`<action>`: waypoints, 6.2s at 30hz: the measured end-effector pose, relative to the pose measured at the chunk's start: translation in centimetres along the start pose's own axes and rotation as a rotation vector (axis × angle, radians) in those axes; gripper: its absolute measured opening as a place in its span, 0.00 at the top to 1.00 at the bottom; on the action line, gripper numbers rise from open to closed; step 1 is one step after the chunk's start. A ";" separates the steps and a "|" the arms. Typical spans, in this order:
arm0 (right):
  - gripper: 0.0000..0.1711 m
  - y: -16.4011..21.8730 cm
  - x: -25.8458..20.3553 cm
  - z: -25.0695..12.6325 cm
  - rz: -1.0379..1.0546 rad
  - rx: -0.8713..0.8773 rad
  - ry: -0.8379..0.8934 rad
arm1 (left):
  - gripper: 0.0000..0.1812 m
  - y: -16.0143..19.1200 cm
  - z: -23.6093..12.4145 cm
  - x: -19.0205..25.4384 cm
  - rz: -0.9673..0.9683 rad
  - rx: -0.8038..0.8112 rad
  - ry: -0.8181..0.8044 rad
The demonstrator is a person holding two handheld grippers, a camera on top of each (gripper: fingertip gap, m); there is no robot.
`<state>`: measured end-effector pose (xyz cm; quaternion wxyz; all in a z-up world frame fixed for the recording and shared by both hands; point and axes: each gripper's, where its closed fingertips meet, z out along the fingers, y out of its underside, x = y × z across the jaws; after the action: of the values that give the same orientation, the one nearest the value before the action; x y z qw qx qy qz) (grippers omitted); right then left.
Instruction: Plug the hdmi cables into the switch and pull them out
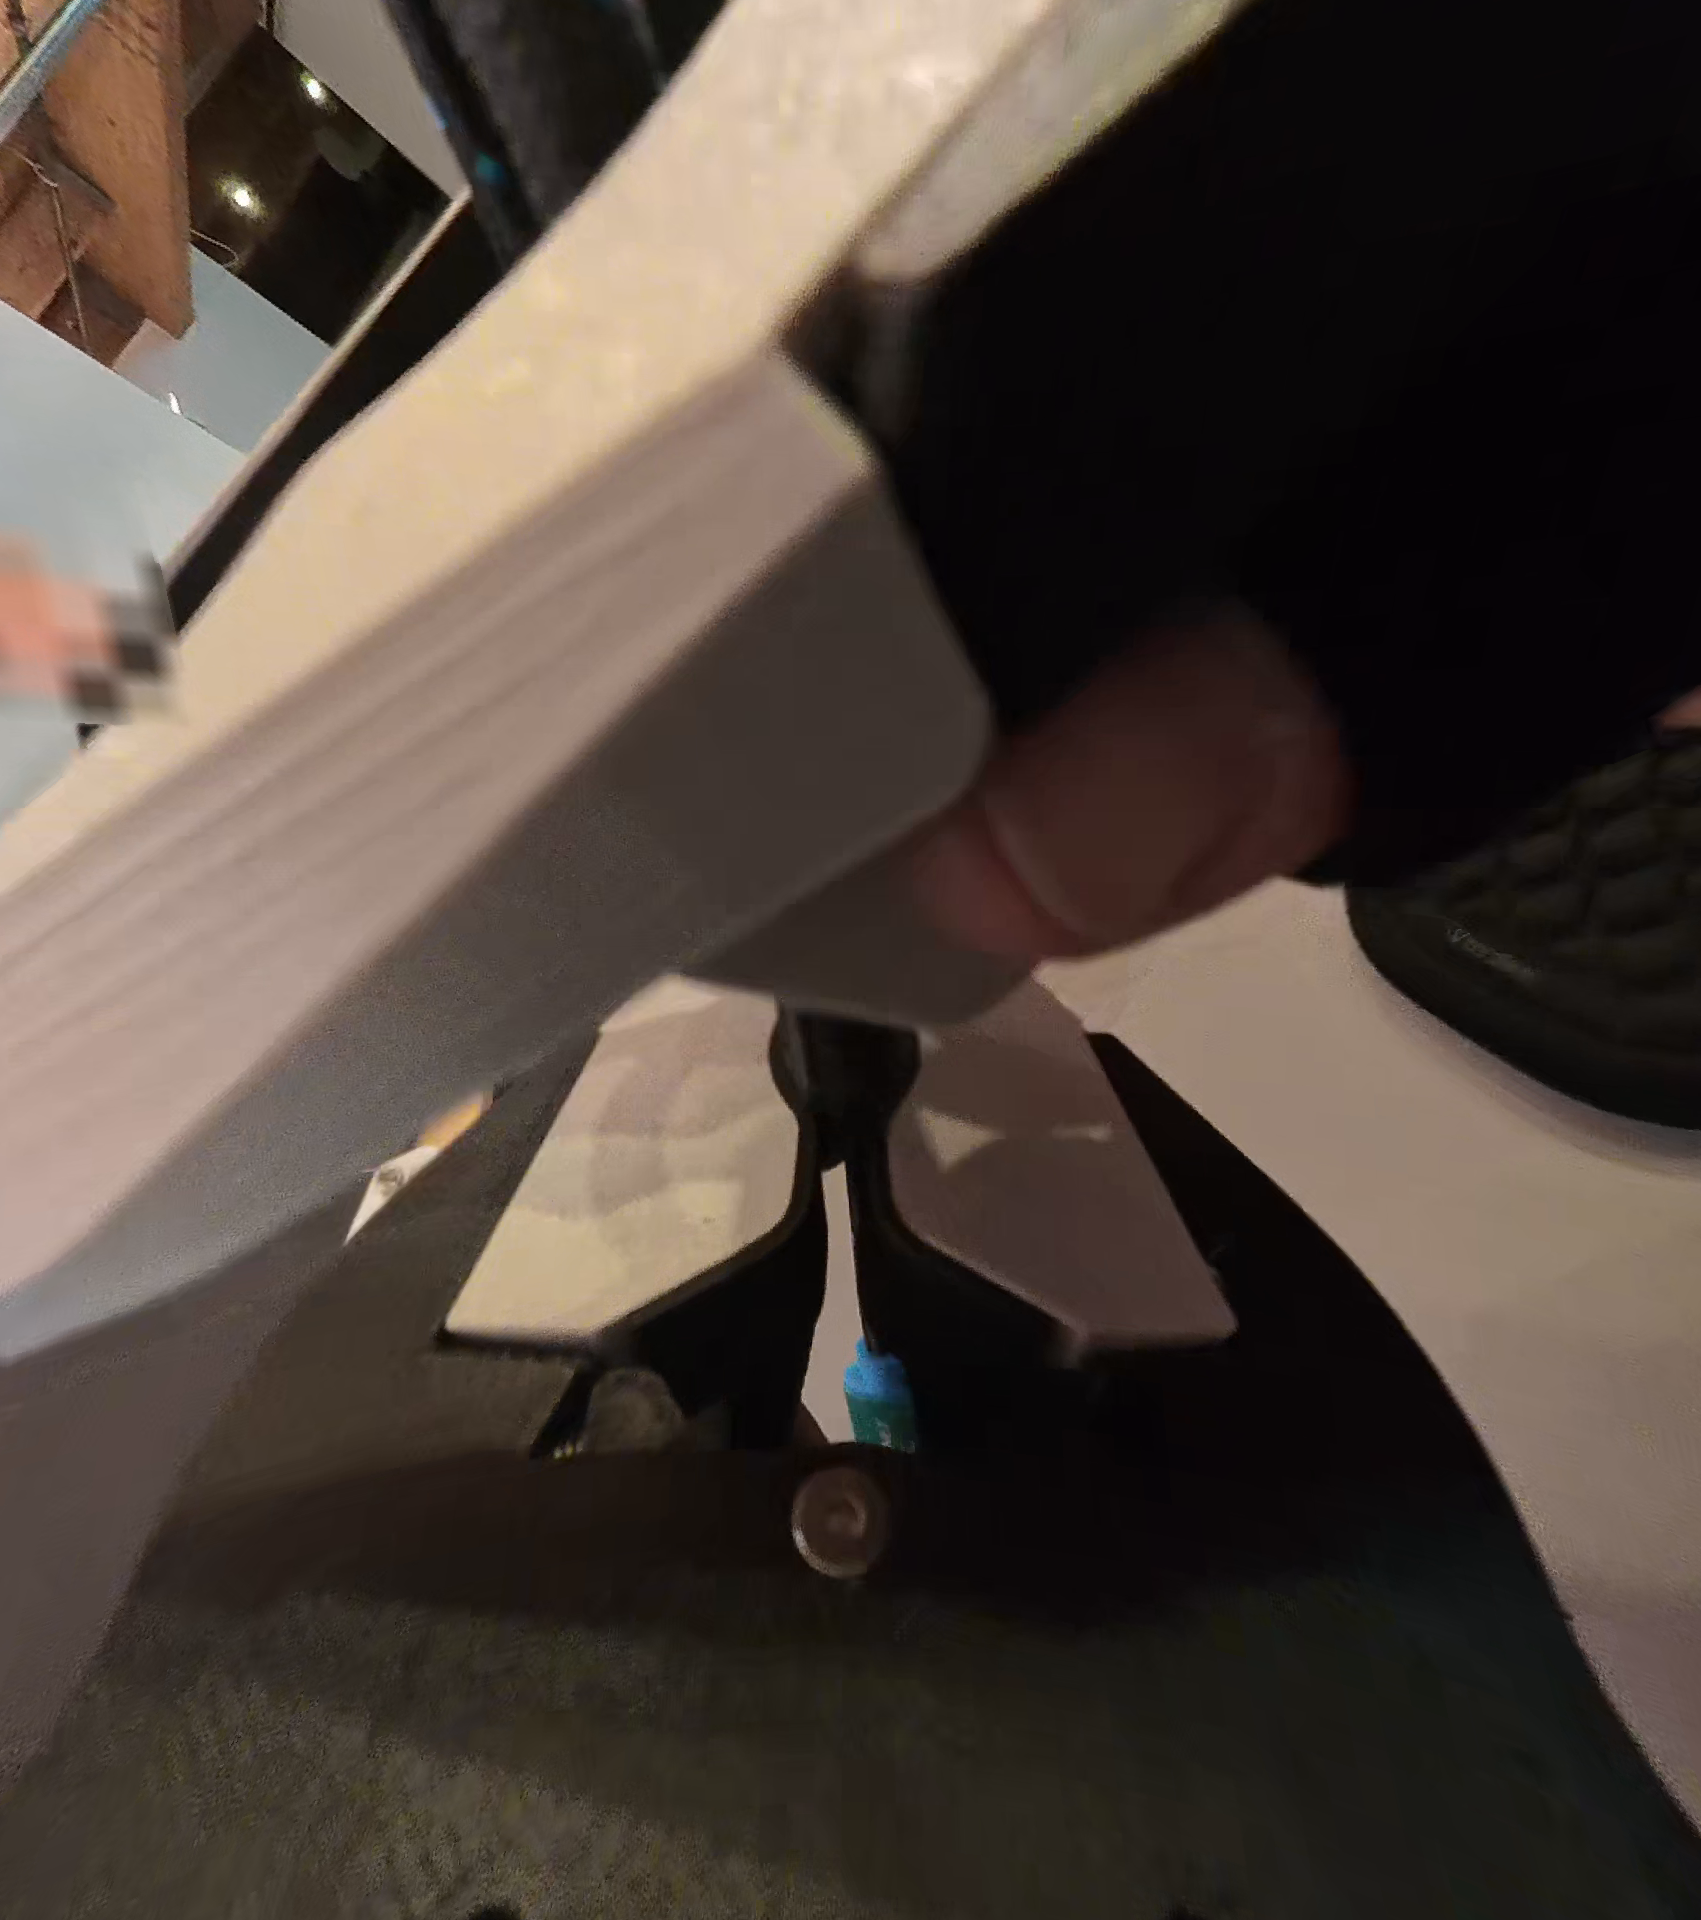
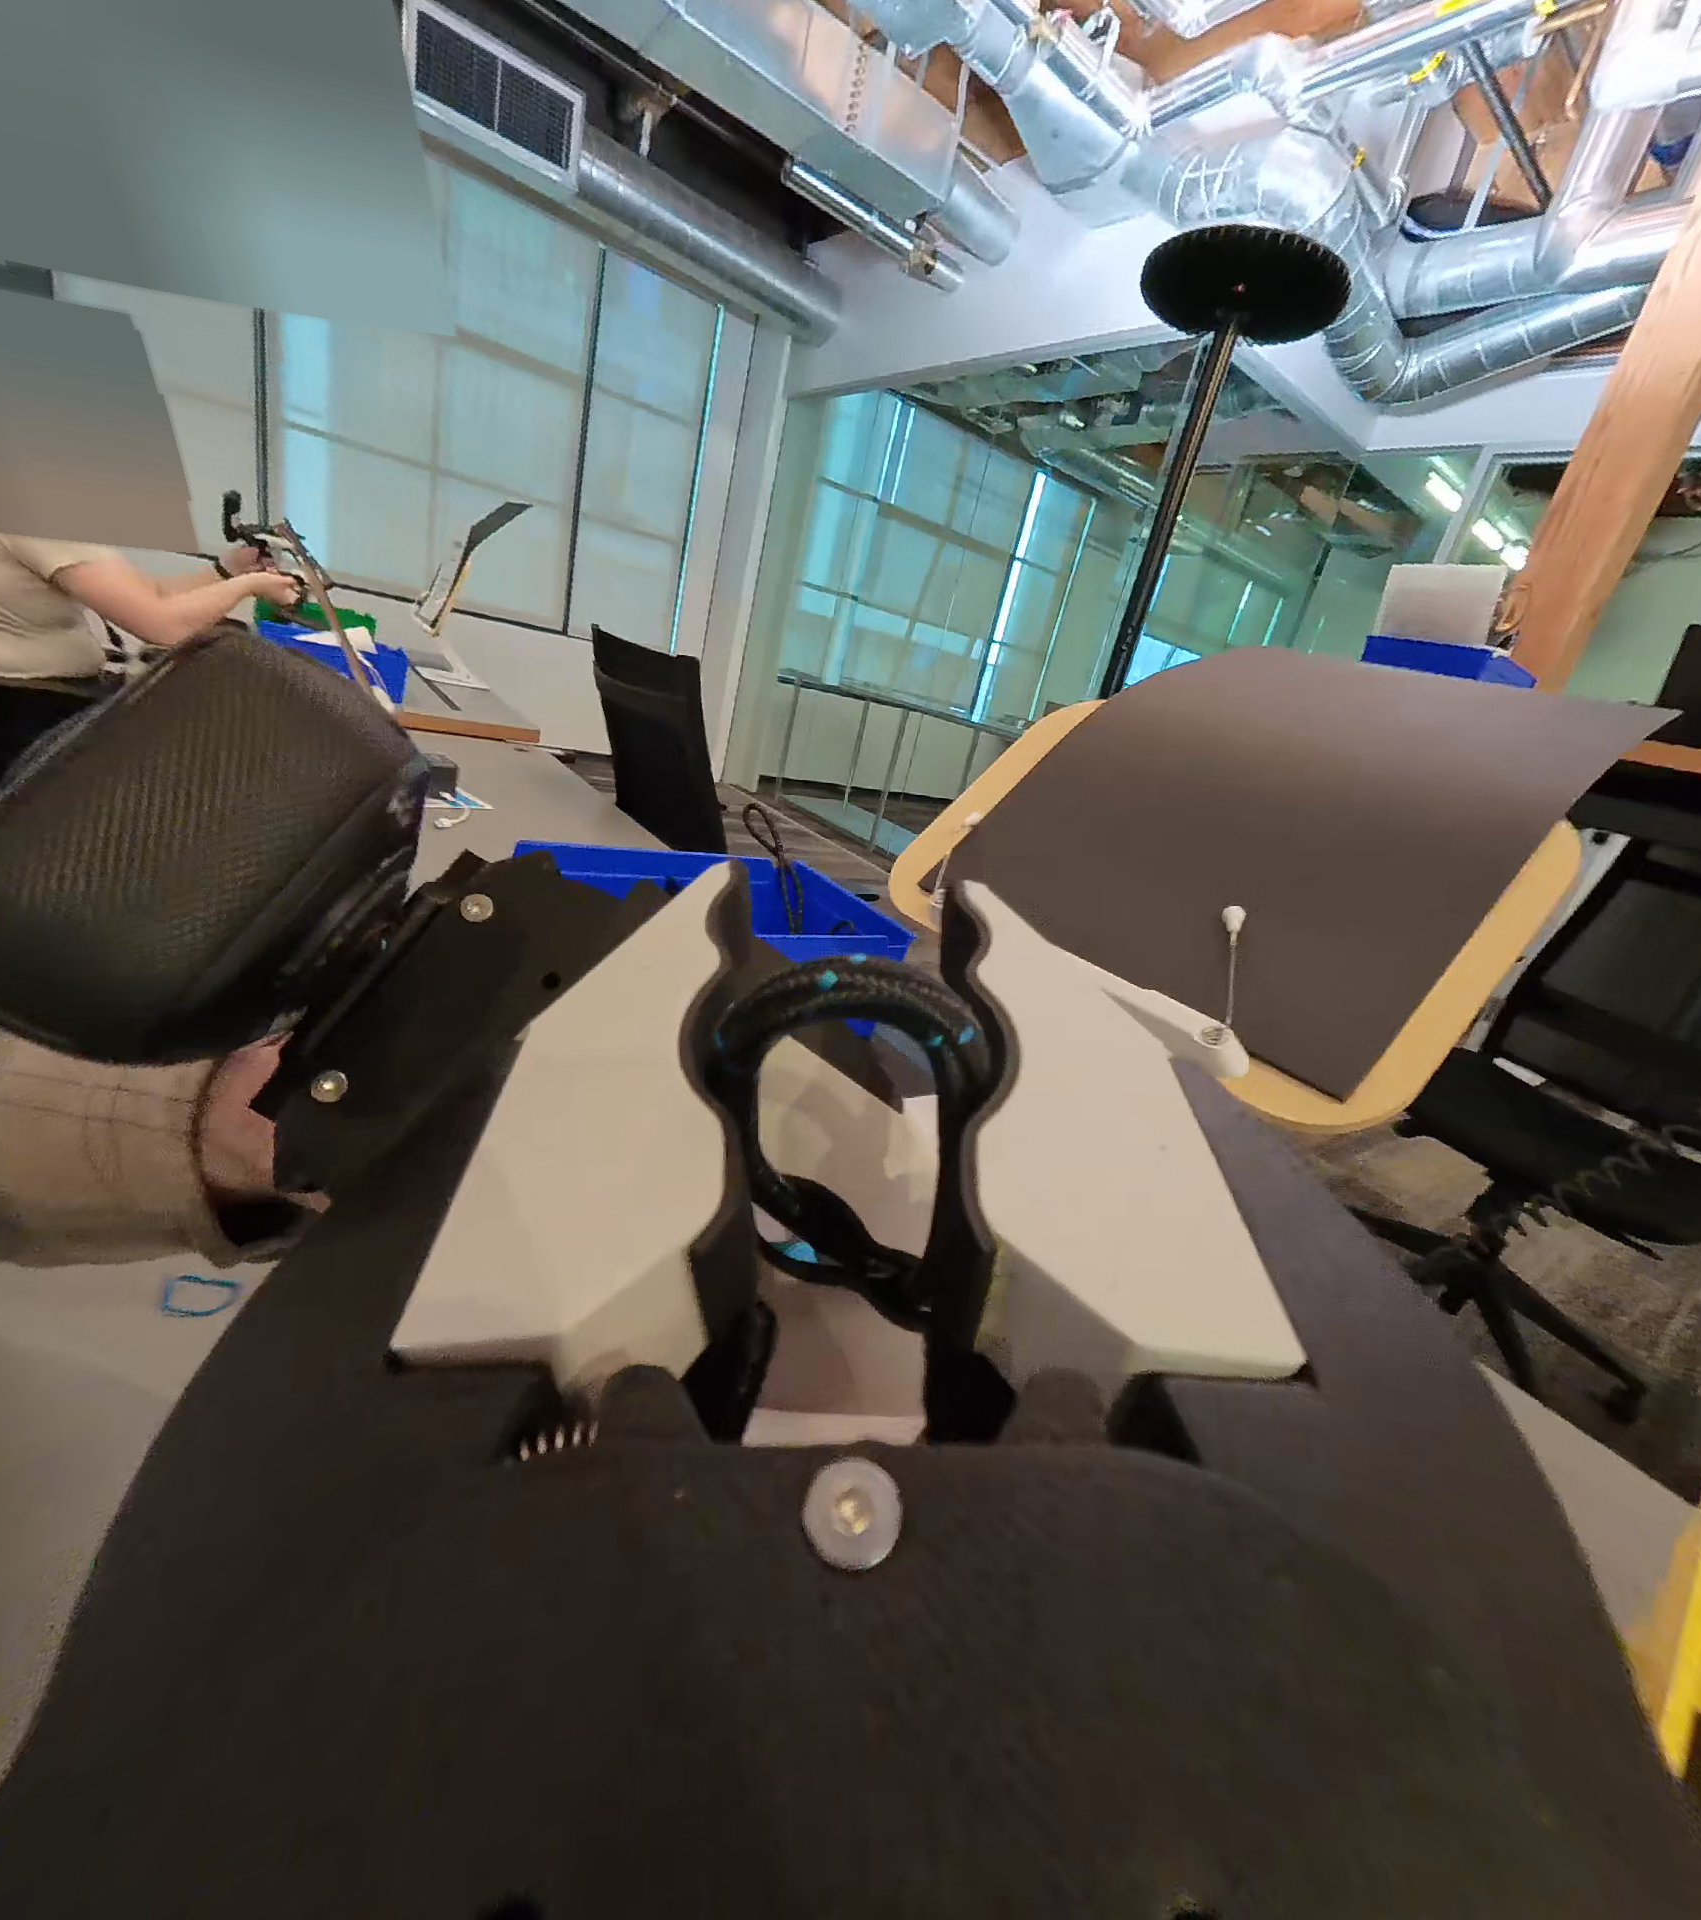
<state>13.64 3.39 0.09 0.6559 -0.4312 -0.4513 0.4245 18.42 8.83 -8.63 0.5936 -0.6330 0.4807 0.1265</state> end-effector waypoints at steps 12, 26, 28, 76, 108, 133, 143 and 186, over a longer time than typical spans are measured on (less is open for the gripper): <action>0.96 -1.0 0.5 -1.0 0.034 0.053 -0.030 | 0.83 -1.5 -0.6 -0.1 -0.049 0.098 0.007; 0.99 -4.0 0.1 -2.1 0.079 0.161 -0.271 | 0.39 -2.7 -3.9 -0.8 -0.076 0.084 0.362; 0.98 -4.4 -0.5 -1.8 0.086 0.184 -0.284 | 0.33 -2.0 -2.3 0.2 -0.066 0.072 0.366; 0.98 -6.5 1.6 -1.4 0.361 0.251 -0.175 | 0.93 -3.6 -0.1 0.9 0.119 0.142 0.226; 1.00 0.0 2.5 1.9 -0.093 -0.198 0.236 | 0.94 -2.0 1.0 -2.6 -0.186 0.110 -0.121; 1.00 4.9 -5.5 2.1 -0.404 -0.402 -0.388 | 0.70 -7.4 -10.2 -0.6 -0.096 0.455 0.359; 1.00 3.8 -5.8 2.1 -0.376 -0.328 -0.396 | 0.84 -8.0 -10.8 -1.5 -0.060 0.511 0.251; 1.00 6.3 -1.5 3.0 -0.831 -0.591 -0.113 | 0.73 -3.5 -11.7 -2.8 -0.096 0.423 0.334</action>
<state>9.36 4.26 -5.58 0.5941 -0.3587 -0.7200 0.0047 14.83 -0.68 -1.26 0.6303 -0.5293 0.5570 -0.1114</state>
